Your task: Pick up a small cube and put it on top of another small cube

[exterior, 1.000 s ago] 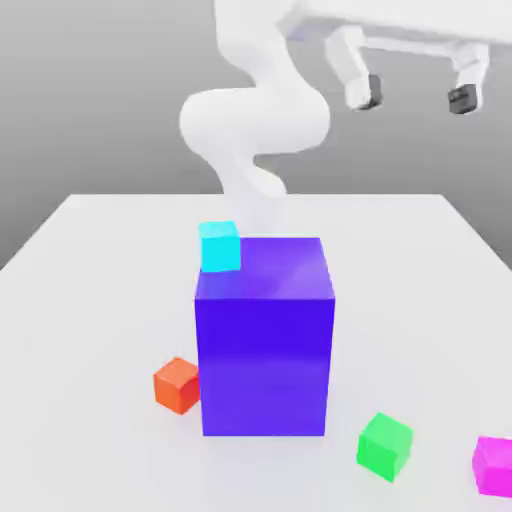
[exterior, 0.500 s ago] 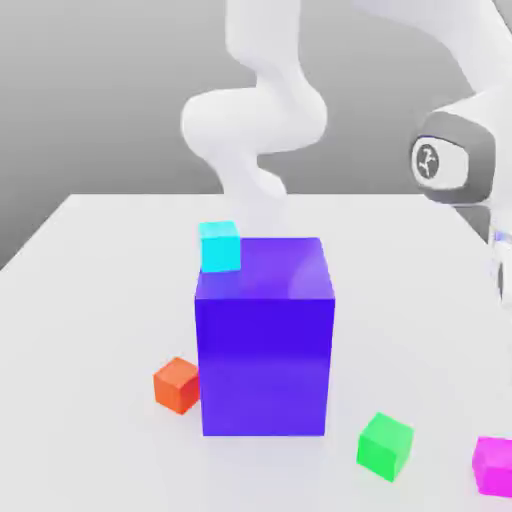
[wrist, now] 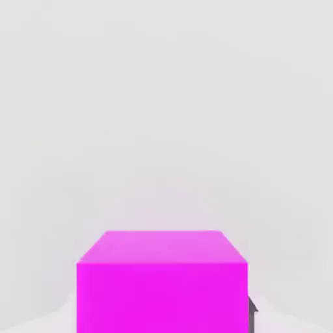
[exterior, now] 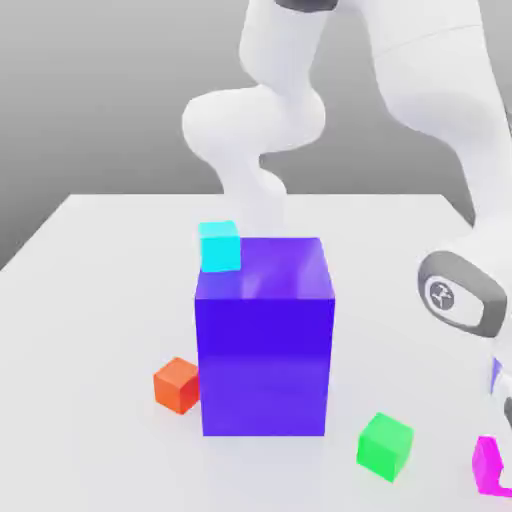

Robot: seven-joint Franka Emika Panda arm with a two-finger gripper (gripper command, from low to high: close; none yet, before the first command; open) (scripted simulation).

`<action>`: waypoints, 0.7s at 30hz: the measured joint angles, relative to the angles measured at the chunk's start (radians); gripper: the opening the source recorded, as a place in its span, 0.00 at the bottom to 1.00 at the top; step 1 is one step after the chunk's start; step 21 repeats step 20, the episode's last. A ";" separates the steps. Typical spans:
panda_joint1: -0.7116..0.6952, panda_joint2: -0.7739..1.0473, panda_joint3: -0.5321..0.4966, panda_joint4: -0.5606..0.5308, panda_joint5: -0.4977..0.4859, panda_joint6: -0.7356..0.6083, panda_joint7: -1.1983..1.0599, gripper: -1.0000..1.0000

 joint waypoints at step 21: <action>-0.132 -0.276 -0.067 -0.325 0.108 0.054 -0.144 1.00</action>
